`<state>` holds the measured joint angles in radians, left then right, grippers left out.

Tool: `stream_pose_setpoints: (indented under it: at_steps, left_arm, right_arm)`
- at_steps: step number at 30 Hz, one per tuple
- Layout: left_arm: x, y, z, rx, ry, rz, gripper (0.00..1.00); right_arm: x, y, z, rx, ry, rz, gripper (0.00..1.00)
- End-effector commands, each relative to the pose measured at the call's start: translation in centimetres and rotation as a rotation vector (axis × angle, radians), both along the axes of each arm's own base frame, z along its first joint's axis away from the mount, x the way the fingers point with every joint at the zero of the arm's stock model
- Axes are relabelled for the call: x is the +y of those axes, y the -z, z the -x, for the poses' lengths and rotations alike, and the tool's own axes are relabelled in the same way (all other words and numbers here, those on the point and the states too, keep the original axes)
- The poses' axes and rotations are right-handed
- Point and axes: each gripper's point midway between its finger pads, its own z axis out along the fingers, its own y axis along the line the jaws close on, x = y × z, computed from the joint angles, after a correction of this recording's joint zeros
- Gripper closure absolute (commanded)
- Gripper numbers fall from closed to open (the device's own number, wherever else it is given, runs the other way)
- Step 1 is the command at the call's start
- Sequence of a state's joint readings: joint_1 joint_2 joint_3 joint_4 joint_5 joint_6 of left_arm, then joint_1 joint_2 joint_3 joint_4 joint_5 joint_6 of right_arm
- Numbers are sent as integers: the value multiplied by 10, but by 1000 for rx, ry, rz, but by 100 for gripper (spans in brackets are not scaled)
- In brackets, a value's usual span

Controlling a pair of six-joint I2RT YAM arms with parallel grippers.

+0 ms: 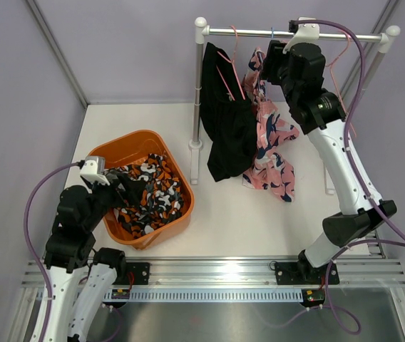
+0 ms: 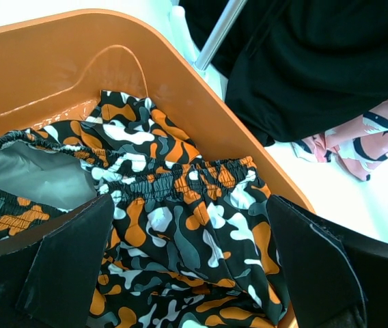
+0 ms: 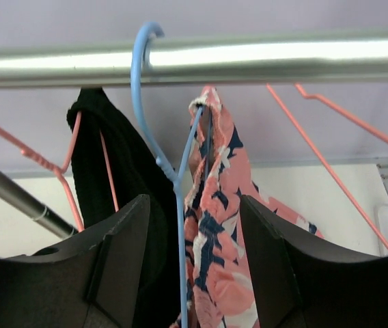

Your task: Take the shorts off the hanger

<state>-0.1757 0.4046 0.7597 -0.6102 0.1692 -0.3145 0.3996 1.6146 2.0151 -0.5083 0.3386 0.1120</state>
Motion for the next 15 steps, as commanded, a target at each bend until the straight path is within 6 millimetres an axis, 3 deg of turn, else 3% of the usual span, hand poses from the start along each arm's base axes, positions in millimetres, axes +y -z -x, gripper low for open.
stream_pose_setpoints:
  at_steps: [1,5,15]
  left_arm:
    - [2,-6,0,-35,-6,-14,1]
    - [3,-7,1,-46,-9,-13,1]
    - [3,-8,2,-55,-11,-10,1]
  right_arm:
    - [-1,-23,-17,-102,47,2,38]
    - [6,-17,-27,-83,35,0,46]
    - [11,-1,-42,-61,40,15,52]
